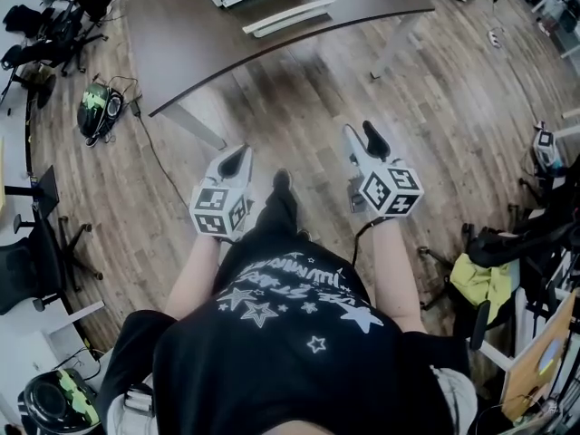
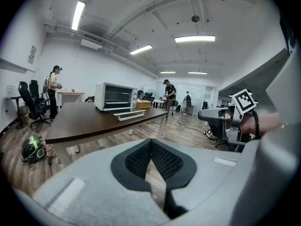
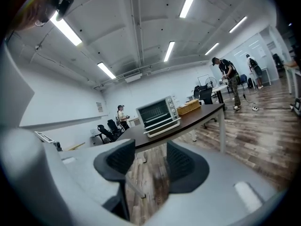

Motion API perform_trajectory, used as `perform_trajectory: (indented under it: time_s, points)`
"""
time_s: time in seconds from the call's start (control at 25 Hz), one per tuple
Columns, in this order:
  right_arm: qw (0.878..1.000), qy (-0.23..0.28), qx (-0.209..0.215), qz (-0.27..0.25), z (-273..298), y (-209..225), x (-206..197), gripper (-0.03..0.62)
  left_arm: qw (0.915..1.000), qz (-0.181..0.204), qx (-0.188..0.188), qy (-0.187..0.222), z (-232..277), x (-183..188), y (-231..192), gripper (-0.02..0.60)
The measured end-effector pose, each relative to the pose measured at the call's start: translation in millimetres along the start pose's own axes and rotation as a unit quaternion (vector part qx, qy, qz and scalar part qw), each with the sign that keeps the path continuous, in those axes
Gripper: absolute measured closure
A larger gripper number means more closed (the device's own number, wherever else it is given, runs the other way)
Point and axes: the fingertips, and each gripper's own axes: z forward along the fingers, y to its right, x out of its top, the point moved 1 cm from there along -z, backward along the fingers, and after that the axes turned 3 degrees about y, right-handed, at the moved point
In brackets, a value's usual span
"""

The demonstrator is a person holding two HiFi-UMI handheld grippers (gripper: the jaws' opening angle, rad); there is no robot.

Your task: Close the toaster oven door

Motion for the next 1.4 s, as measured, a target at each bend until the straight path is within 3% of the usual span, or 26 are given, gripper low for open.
perform_trajectory:
  time_s: [0.32,0.56,0.76,1.04,1.24,1.4]
  points:
    - [1.000,-0.008,-0.020,0.009,82.0,46.4,30.0,0.379,0.9999,0.005,-0.009,0.002,88.6,38.4,-46.4,0.571]
    - [1.000,-0.016,-0.022,-0.003,159.6,51.1,56.8,0.379,0.9998,0.000,-0.010,0.015,142.8,74.5,-97.1,0.571]
    - [0.999,-0.035,-0.029,-0.008,213.4,53.8,61.4,0.379,0.9998,-0.013,-0.004,0.013,171.8,82.8,-137.8,0.571]
    - [0.997,-0.055,-0.046,-0.026,250.5,65.9,64.7,0.379,0.9997,-0.021,-0.010,0.008,200.0,85.3,-163.6,0.571]
    - [0.996,-0.063,-0.048,-0.029,275.8,91.9,71.6,0.379,0.9997,-0.022,0.010,-0.004,217.7,83.2,-172.8,0.571]
    - [0.996,-0.075,-0.024,-0.038,309.8,112.7,77.4,0.379,0.9985,-0.031,0.044,-0.009,235.2,84.7,-179.0,0.571]
